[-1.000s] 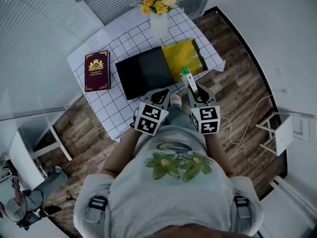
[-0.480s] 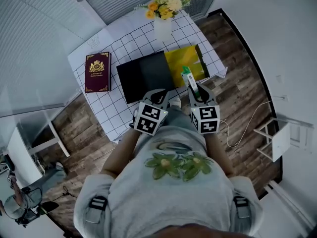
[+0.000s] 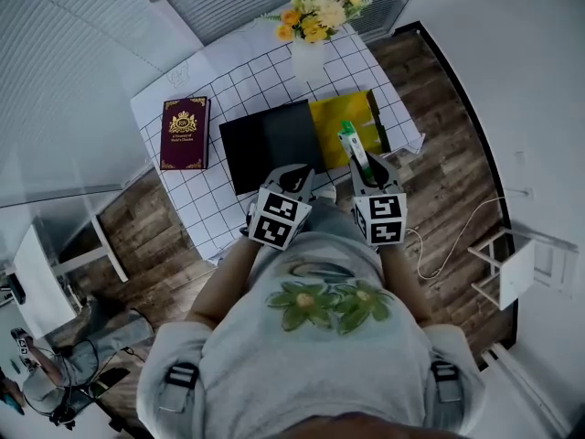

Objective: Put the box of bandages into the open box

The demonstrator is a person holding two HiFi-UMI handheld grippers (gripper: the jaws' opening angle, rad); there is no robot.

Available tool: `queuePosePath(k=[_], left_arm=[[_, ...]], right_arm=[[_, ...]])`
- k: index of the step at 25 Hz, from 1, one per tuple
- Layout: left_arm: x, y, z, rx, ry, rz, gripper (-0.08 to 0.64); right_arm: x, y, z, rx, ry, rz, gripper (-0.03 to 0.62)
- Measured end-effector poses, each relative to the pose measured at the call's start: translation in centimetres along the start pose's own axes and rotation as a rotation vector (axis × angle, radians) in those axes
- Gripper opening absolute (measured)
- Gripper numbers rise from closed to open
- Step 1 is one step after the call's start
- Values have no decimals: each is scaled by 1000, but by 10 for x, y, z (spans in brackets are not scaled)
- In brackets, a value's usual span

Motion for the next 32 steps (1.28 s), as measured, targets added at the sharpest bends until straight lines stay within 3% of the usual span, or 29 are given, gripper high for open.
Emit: queuePosePath(k=[32], left_arm=[[33, -19, 16, -50, -50, 30, 8]], right_arm=[[45, -2, -28, -73, -70, 39, 91]])
Point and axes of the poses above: the fingertips, and each gripper's own axes: x forward along the fingers, z to its left, y out of its underside, the point moved 5 cm from there along -x, backward along the fingers, and after that the axes turned 14 degrees about -x, right-handed, at the moved point
